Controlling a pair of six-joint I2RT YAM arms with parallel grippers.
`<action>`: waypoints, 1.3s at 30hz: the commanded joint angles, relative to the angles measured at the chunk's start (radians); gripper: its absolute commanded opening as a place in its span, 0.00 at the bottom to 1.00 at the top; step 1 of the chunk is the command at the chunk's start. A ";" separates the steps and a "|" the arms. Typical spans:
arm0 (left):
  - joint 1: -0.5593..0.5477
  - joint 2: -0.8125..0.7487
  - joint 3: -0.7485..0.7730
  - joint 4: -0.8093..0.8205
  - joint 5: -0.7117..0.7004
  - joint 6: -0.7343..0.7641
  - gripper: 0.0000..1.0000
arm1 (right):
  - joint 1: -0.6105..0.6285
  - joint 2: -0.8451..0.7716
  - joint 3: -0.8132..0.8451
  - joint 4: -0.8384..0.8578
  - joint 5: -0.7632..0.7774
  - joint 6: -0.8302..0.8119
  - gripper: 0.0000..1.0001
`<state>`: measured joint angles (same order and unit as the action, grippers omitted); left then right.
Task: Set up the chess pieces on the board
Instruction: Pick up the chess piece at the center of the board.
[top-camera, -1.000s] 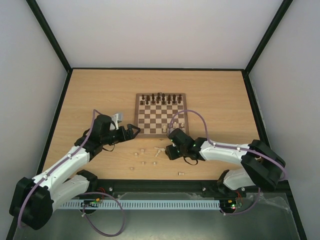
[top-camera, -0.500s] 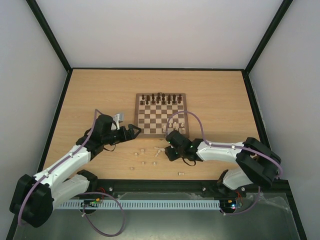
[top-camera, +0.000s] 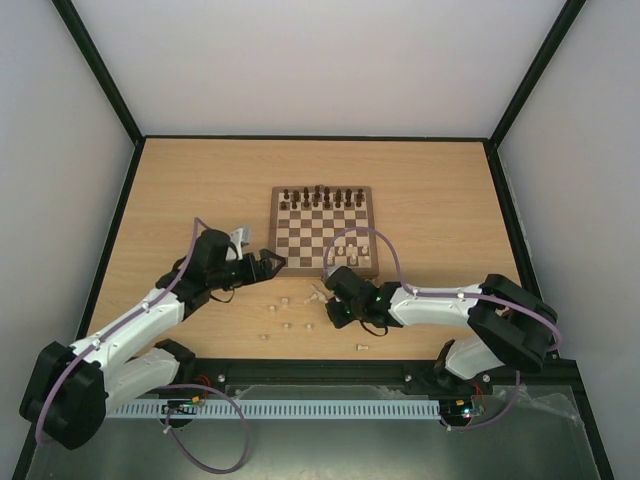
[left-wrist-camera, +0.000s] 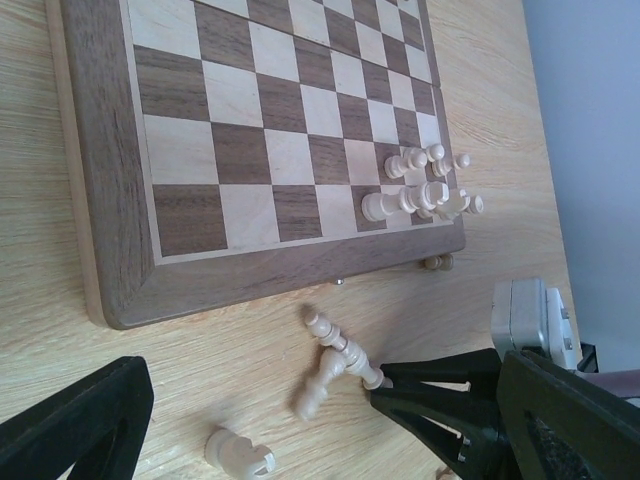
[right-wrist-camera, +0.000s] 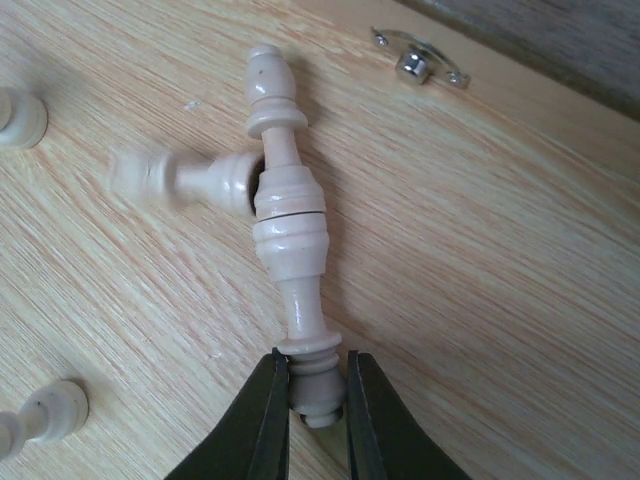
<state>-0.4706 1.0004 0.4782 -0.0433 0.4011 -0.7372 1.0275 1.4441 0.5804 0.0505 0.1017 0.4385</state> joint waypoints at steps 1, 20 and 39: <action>-0.012 0.003 0.032 0.009 -0.005 -0.005 0.97 | 0.007 0.013 -0.017 -0.031 -0.010 0.002 0.07; -0.069 0.064 0.063 0.135 0.218 0.010 0.93 | 0.007 -0.376 -0.051 -0.120 -0.106 -0.011 0.06; -0.191 0.243 0.068 0.261 0.302 -0.028 0.52 | 0.008 -0.390 -0.069 -0.093 -0.140 -0.018 0.06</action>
<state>-0.6487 1.2140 0.5240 0.1722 0.6621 -0.7559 1.0283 1.0729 0.5266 -0.0319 -0.0269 0.4297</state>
